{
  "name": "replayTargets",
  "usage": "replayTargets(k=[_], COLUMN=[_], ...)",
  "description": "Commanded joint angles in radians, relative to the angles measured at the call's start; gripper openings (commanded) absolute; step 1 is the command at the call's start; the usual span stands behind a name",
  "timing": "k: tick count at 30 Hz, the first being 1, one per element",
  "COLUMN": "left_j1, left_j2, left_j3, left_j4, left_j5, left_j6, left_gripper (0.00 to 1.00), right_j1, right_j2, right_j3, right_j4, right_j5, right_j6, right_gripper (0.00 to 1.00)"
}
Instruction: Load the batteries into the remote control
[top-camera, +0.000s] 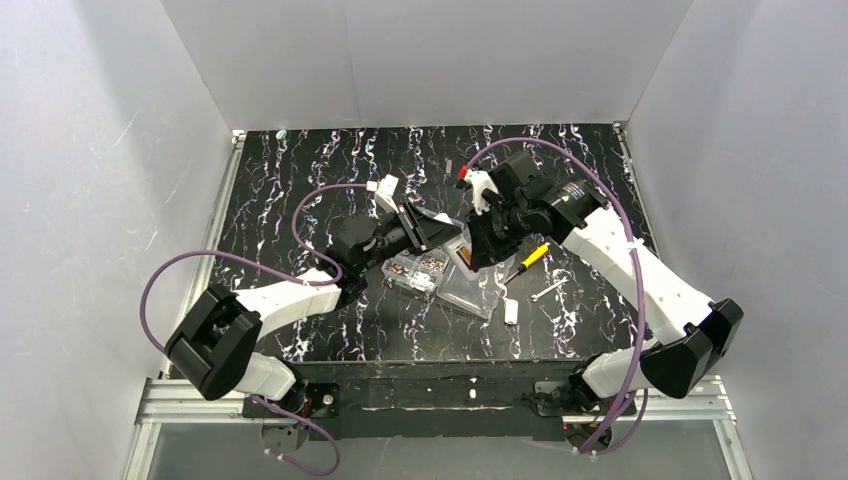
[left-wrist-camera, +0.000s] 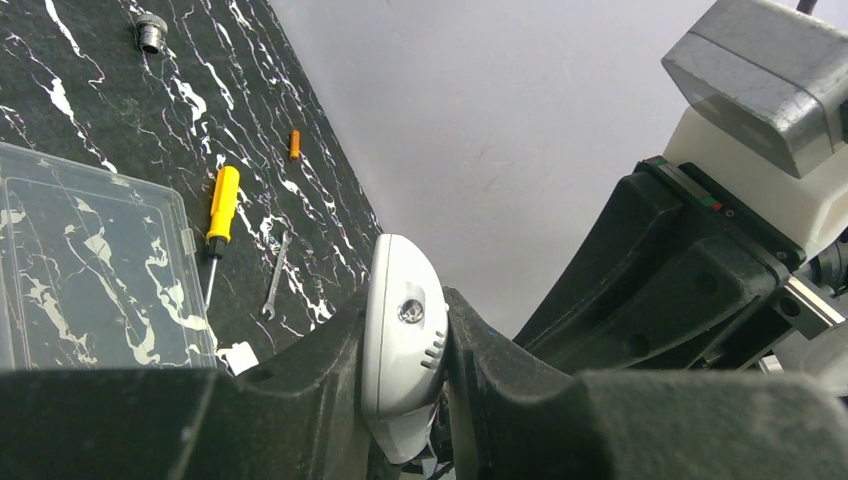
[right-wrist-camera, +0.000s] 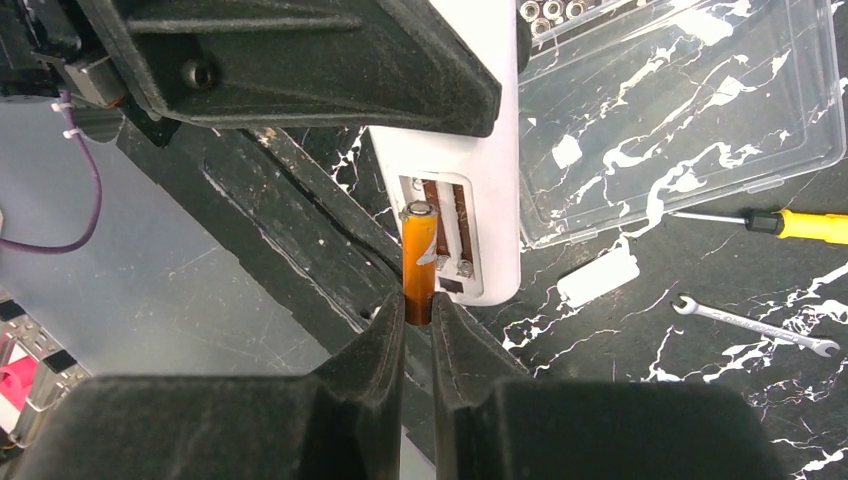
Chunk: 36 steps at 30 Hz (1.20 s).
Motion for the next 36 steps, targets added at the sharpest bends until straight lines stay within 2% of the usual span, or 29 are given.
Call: replayTargets(k=[1, 36], left_j1=[-0.005, -0.005], left_j2=[-0.014, 0.002], left_j3=[0.053, 0.052], left_j4=[0.102, 0.101], left_j5=[0.005, -0.042], left_j6=[-0.004, -0.077], left_gripper=[0.00, 0.00], right_j1=[0.004, 0.004], right_j2=[0.007, 0.072], right_j3=[0.005, 0.014], right_j4=[0.019, -0.024], right_j5=[0.011, 0.037], right_j6=[0.016, -0.020], right_gripper=[0.01, 0.01])
